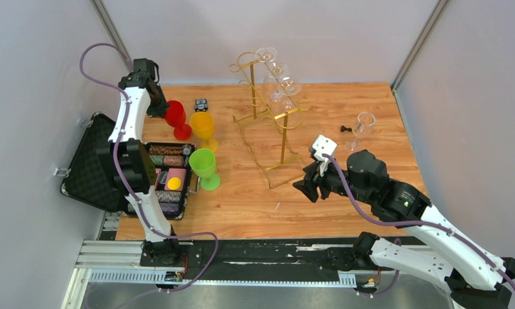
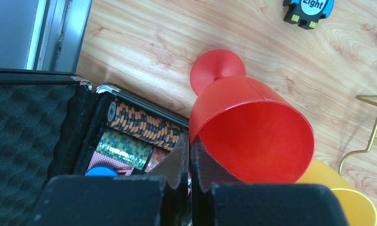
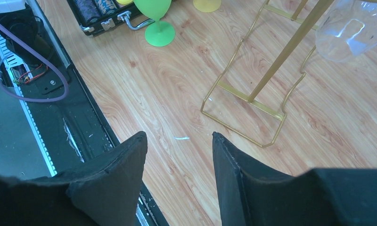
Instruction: Take the wine glass off the wine glass rack
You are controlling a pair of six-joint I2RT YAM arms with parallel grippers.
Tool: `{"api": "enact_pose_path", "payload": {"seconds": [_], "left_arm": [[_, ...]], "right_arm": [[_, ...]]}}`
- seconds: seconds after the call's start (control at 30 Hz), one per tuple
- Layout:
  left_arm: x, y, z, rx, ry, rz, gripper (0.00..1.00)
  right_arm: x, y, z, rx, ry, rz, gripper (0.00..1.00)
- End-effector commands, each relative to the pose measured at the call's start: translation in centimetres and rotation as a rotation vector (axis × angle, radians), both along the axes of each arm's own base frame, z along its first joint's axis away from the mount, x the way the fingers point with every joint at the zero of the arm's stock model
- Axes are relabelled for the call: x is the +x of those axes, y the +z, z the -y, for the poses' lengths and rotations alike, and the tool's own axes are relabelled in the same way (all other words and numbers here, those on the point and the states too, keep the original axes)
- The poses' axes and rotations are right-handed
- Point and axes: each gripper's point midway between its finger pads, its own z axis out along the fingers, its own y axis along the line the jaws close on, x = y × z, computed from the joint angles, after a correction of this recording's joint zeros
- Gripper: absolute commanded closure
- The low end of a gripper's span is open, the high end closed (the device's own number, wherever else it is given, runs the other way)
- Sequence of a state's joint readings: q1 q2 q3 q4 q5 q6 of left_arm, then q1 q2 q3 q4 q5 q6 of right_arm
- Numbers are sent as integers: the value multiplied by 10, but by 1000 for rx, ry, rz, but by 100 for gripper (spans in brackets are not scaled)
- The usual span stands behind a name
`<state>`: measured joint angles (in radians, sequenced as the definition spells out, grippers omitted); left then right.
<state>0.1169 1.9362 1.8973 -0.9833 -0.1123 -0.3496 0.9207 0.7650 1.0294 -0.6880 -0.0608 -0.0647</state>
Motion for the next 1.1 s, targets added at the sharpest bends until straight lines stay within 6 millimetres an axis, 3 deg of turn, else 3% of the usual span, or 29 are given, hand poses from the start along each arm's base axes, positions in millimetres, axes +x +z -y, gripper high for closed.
{"api": "enact_pose_path", "payload": {"seconds": [0.0,0.2,0.4,0.57,0.77,1.07], "left_arm": [[8,-2,-7,2,0,27,100],[9,-13,-7,-6,-3,6,100],[9,-15,-7,-5,-4,1,88],[11,-13,-8,-6,-7,6,65],[15,0,-9,-1,-7,31,51],[20,44,-12,22,-5,116,35]], "right_arm": [[1,19,0,47,-20,12,46],[3,18,-1,43,-28,4,45],[4,19,-1,42,-32,6,44],[5,20,-2,40,-35,5,42],[5,24,-2,45,-36,11,41],[6,35,-2,64,-40,20,39]]}}
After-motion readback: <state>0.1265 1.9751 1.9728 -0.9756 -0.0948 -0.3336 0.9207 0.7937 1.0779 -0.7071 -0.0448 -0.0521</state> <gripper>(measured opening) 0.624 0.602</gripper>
